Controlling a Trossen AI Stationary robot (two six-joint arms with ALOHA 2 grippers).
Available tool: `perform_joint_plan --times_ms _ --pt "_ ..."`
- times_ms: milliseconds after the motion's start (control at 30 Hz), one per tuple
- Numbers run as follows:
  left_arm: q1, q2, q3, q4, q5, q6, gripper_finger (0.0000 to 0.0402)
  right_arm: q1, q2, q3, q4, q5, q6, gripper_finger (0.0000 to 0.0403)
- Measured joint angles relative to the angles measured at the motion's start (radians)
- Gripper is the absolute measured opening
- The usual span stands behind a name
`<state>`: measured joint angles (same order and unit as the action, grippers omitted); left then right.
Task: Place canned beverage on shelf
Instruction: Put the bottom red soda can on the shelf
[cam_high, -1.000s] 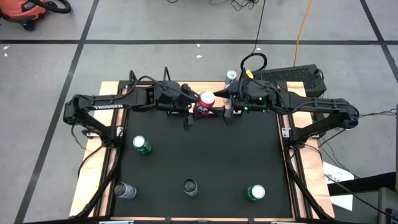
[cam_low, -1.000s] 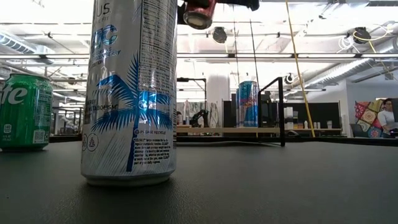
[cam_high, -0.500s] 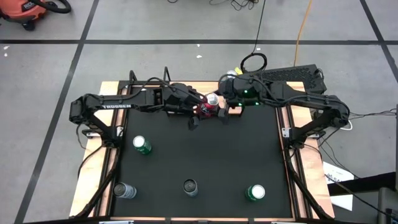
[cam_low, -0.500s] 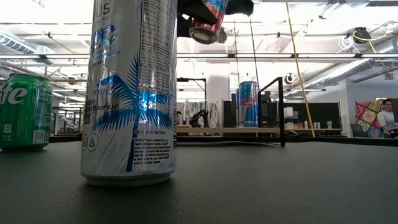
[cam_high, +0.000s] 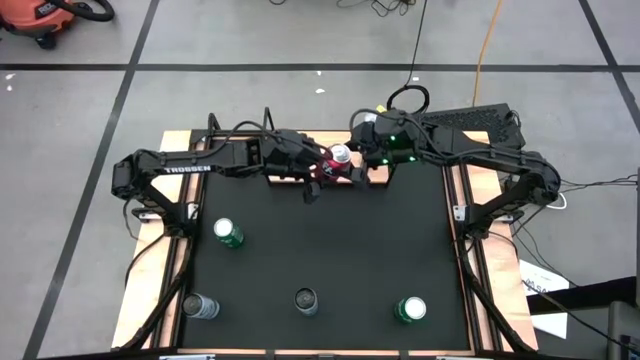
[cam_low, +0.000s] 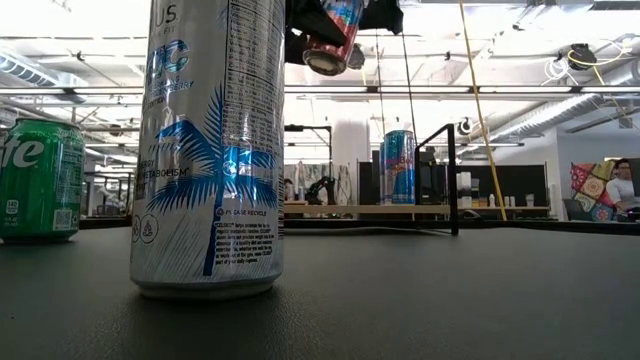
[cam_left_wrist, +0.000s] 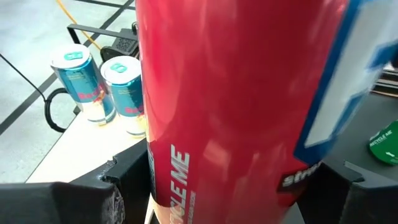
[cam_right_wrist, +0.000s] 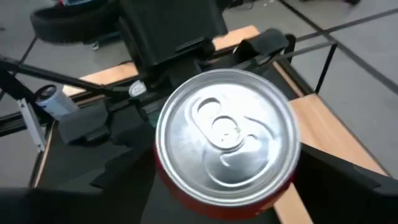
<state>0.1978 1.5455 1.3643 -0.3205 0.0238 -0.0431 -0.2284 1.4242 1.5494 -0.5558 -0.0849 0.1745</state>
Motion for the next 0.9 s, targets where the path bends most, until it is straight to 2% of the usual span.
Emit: perform_joint_plan --times_ms 200,367,600,733,900 --pt "0.002 0.000 0.000 -0.002 -0.002 -0.003 0.0293 -0.013 0.001 0.000 0.004 -0.022 -0.005 0.0273" --pt "0.019 0.000 0.001 -0.006 -0.030 0.000 0.0302 -0.045 0.002 0.000 0.005 -0.030 -0.021 0.0273" --pt "0.102 -0.041 0.003 -0.076 -0.077 -0.038 0.0370 -0.161 0.017 -0.001 -0.016 0.015 -0.083 0.0276" --pt "0.128 -0.042 0.003 -0.127 -0.065 -0.062 0.0394 -0.262 0.083 -0.001 -0.003 0.004 -0.157 0.0277" --pt "0.142 -0.042 0.003 -0.161 -0.063 -0.065 0.0396 -0.344 0.191 -0.002 0.058 -0.017 -0.233 0.0277"
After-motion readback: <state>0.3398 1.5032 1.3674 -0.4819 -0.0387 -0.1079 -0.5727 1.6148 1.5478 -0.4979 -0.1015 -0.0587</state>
